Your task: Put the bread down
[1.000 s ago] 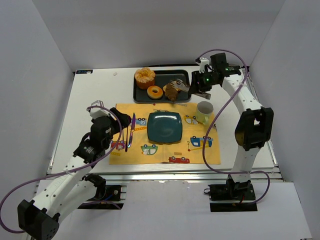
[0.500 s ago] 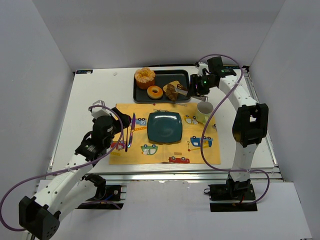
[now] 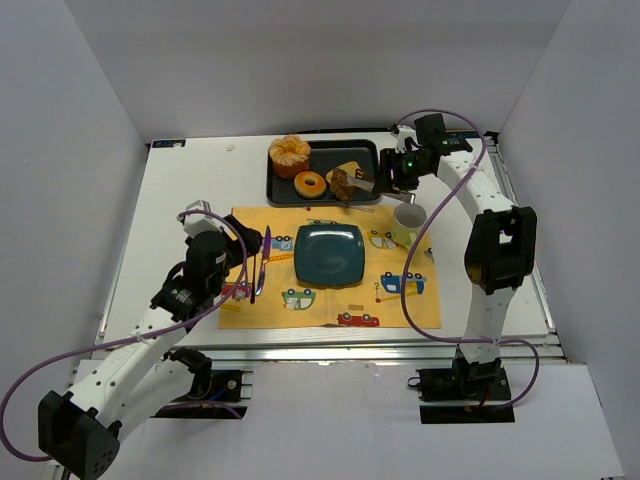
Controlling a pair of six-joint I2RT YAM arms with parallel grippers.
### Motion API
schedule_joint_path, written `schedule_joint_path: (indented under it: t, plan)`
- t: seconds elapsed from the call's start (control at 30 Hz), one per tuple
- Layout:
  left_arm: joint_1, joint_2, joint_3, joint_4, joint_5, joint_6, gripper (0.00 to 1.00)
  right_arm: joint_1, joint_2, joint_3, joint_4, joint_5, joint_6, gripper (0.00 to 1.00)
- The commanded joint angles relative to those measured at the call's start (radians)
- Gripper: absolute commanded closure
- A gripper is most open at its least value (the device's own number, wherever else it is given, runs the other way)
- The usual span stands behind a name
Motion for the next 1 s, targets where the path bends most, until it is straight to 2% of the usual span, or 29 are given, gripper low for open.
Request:
schedule_joint_path:
  t: [0.0,0.4,0.5,0.6,0.7,0.8,0.97]
  plan:
    - [0.004,-0.009,0.013,0.007,-0.008,-0.007,0.18,-0.004,-0.011,-0.016,0.037,-0.034,0.033,0.43]
    - [0.004,-0.031,0.022,-0.019,-0.022,-0.010,0.18,-0.009,0.025,-0.036,0.051,-0.066,0.093,0.42]
    - [0.004,-0.034,0.025,-0.024,-0.024,-0.011,0.18,-0.009,0.031,-0.039,0.060,-0.095,0.107,0.47]
    - [0.004,-0.034,0.031,-0.030,-0.025,-0.011,0.18,-0.011,0.032,-0.047,0.071,-0.129,0.125,0.59]
    - [0.004,-0.037,0.039,-0.035,-0.030,-0.010,0.18,-0.024,0.014,-0.053,0.084,-0.176,0.131,0.77]
    - [0.004,-0.037,0.041,-0.033,-0.030,-0.013,0.18,-0.043,-0.021,-0.038,0.090,-0.222,0.122,0.86]
    - [0.004,-0.037,0.039,-0.021,-0.025,-0.016,0.18,-0.055,-0.132,-0.058,0.120,-0.331,0.052,0.95]
